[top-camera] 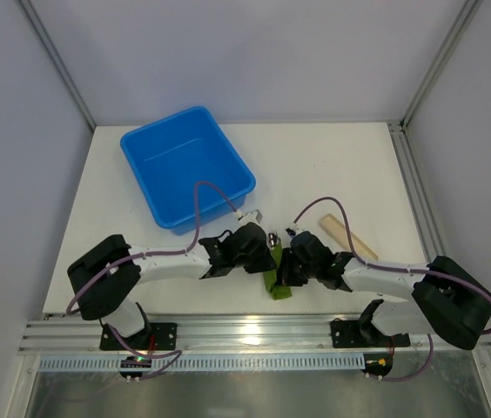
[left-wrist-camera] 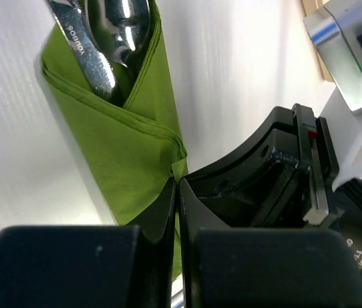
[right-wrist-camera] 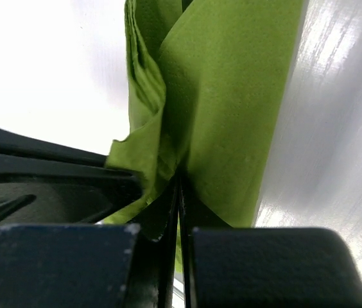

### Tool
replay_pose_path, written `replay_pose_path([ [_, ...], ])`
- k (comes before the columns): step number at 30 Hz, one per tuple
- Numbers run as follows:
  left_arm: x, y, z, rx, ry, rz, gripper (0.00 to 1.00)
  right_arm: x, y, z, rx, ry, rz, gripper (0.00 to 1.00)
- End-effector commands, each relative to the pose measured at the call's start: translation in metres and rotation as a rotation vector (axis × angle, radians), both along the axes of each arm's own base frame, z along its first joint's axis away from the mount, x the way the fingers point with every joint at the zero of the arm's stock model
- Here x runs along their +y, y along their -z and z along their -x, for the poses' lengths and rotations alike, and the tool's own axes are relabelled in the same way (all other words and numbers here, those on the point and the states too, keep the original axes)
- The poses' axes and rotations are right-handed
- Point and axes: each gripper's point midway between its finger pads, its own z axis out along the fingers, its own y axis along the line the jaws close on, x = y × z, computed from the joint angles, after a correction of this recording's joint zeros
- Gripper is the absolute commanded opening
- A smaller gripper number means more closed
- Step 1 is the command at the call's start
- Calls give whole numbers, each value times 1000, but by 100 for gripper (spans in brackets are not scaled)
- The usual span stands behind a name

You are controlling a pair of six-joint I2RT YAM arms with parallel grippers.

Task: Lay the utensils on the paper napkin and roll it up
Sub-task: Roll the napkin at the center of the board.

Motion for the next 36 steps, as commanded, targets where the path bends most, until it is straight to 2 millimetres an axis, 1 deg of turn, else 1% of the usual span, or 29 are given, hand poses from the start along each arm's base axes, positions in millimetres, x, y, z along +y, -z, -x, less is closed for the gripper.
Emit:
replay_pose_path([
  [1,-22,-13,-7,-31,17,46,0,-10,4,2,-20,15,32,4],
  [3,-27,-14,-10,-34,18,50,0,-12,3,3,-26,20,31,4],
  [4,-29,-15,-10,-36,21,50,0,-12,-2,2,-40,23,17,4],
  [8,-37,-12,-13,-35,32,47,0,-16,-4,3,-49,33,9,4],
  [11,-40,-7,-14,-29,41,36,0,-19,0,5,-42,37,21,4],
  [12,-42,-8,-14,-30,44,39,0,-20,1,6,-39,40,23,4],
  [15,-43,-4,-14,-25,52,25,0,-25,2,7,-34,57,42,4],
  [17,-44,-3,-14,-24,55,24,0,-27,-1,3,-48,80,56,4],
  [20,-45,-2,-14,-24,59,24,0,-36,-6,4,-57,102,85,4],
  [21,-45,-2,-14,-24,59,22,0,-35,-12,3,-72,107,68,4],
  [24,-44,-1,-14,-24,58,20,0,-37,-19,3,-78,121,61,4],
  [25,-44,-2,-15,-28,53,20,0,-37,-25,2,-90,125,44,4],
  [28,-43,-2,-14,-29,57,17,0,-41,-28,6,-84,134,43,4],
  [31,-45,-4,-14,-31,61,21,0,-45,-25,10,-71,144,45,4],
  [36,-47,-4,-14,-33,66,18,0,-42,-24,17,-66,135,12,4],
])
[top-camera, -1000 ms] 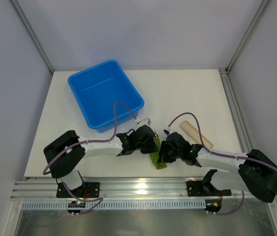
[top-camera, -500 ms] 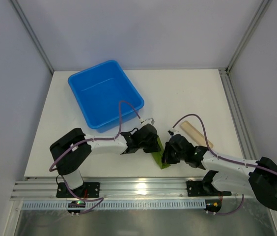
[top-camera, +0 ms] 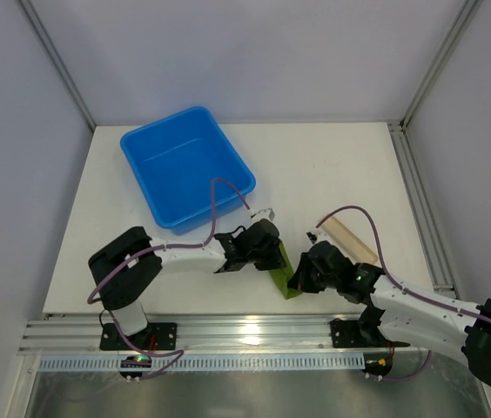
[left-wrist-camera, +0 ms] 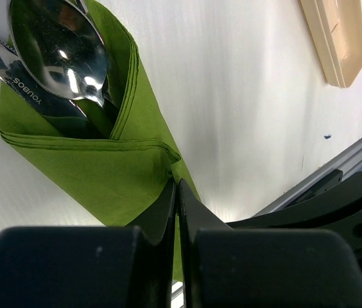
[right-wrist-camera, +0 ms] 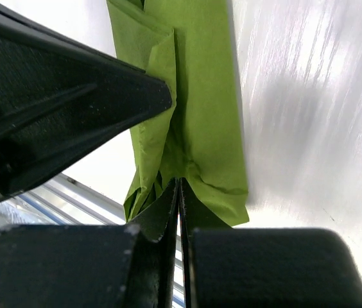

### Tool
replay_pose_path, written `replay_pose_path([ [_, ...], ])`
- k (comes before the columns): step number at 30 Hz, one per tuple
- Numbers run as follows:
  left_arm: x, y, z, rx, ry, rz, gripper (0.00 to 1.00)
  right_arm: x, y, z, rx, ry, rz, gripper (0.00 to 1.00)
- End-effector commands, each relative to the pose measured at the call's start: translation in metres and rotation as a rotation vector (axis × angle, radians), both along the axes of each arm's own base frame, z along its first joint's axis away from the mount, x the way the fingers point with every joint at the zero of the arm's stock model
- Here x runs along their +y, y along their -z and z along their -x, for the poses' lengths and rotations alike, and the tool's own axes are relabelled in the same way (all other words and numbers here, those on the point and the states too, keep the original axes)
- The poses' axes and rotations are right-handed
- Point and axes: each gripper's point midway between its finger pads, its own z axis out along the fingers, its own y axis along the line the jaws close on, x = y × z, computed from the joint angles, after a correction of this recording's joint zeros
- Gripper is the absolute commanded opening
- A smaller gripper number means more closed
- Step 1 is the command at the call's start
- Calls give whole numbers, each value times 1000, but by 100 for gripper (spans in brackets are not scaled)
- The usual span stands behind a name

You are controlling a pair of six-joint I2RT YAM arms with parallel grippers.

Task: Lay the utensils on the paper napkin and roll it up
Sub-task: Roll the napkin at the center of the board.

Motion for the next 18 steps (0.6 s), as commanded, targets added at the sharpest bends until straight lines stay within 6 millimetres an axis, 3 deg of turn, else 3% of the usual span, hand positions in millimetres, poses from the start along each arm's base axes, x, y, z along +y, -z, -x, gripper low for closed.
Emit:
replay_pose_path([
  [1,-16,-17,-6,-44,17,43,0,1,2,4,5,8,-17,4],
  [11,-19,-15,-6,-45,22,38,0,5,14,15,31,-14,-21,4],
  [18,-25,-19,-3,-51,30,45,0,-4,23,19,36,6,0,4],
])
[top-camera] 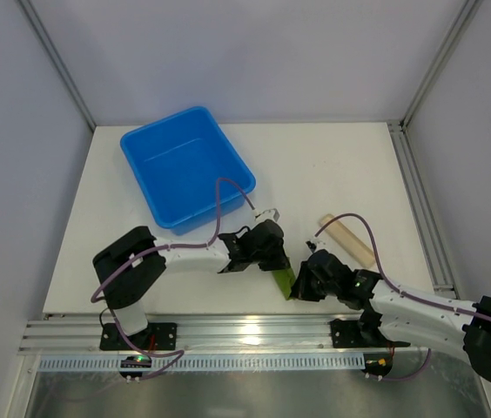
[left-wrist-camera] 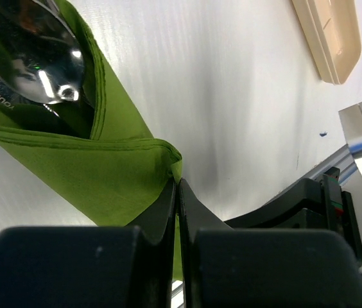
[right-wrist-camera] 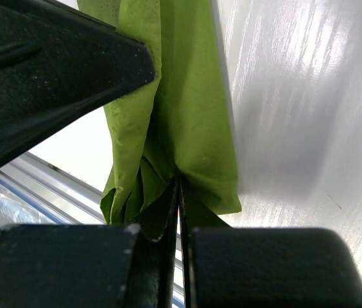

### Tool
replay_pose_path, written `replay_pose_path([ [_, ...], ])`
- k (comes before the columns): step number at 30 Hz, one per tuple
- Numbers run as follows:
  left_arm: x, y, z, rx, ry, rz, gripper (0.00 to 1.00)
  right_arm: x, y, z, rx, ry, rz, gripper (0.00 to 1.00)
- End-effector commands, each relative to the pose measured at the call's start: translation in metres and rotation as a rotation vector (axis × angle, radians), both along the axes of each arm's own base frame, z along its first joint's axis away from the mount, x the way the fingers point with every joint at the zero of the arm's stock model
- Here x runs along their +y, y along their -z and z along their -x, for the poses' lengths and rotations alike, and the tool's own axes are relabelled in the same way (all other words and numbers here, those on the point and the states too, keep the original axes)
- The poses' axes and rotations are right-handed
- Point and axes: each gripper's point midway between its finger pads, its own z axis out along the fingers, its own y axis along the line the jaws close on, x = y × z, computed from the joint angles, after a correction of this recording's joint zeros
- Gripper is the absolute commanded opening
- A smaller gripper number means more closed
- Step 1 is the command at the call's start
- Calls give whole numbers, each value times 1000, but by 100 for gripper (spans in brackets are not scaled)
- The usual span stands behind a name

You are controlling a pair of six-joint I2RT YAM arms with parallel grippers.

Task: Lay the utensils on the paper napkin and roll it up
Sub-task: Roll the napkin at the center of the board.

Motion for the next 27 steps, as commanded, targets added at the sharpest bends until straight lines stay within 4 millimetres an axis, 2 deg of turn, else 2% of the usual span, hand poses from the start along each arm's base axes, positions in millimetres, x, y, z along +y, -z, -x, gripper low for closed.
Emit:
replay_pose_path([
  [1,-15,-19,-5,-49,17,43,0,-4,4,-1,-11,30,2,4],
  [7,-26,-22,-8,-57,29,49,0,-9,13,4,8,38,17,4],
  [17,-31,-4,-10,-45,42,-6,0,-14,12,-1,-18,61,44,4],
  [21,-31,1,-11,-43,42,-19,0,-18,6,-3,-30,83,62,9],
  [27,-32,4,-11,-40,46,-25,0,-35,4,1,-22,129,110,21],
])
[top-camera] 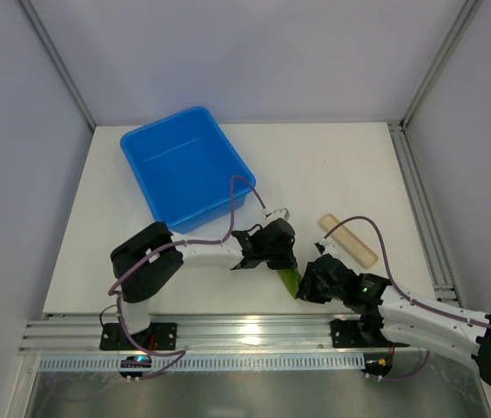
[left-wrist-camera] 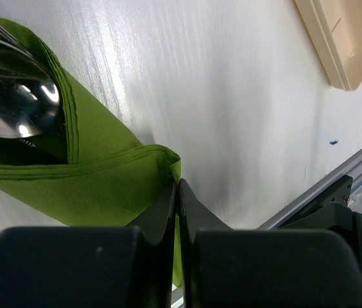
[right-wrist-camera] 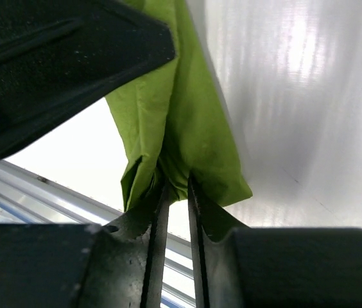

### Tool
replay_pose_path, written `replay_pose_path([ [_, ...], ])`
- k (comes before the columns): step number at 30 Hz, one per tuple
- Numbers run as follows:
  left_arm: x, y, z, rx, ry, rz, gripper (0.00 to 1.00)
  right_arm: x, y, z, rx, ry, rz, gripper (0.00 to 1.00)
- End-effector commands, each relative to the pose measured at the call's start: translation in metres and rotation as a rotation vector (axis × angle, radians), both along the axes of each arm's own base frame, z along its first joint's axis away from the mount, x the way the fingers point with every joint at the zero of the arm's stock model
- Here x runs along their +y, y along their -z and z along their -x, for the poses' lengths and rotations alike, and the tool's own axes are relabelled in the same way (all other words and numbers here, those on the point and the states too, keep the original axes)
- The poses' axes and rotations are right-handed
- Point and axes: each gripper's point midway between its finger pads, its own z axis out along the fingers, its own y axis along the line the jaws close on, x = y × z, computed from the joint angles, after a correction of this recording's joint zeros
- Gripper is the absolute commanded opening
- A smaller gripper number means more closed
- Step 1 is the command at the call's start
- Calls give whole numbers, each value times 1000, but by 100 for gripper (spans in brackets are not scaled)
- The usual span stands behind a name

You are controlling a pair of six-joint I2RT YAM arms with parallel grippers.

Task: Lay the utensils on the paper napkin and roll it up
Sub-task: Roll the napkin at the center of the board.

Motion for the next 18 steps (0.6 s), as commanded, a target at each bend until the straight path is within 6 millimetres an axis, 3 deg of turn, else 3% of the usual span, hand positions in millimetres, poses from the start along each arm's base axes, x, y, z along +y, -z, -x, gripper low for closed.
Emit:
replay_pose_path([
  [1,-9,-7,-6,-35,13,10,0,-23,5,2,9,60,99,23],
  [4,-10,-7,-6,-38,15,8,0,-34,-2,-1,-20,93,131,29],
  [11,-12,-10,-10,-50,10,5,0,-44,-42,-13,-105,97,182,44],
  [18,-15,-10,-11,-51,16,-3,0,-36,-65,-21,-173,66,142,52],
])
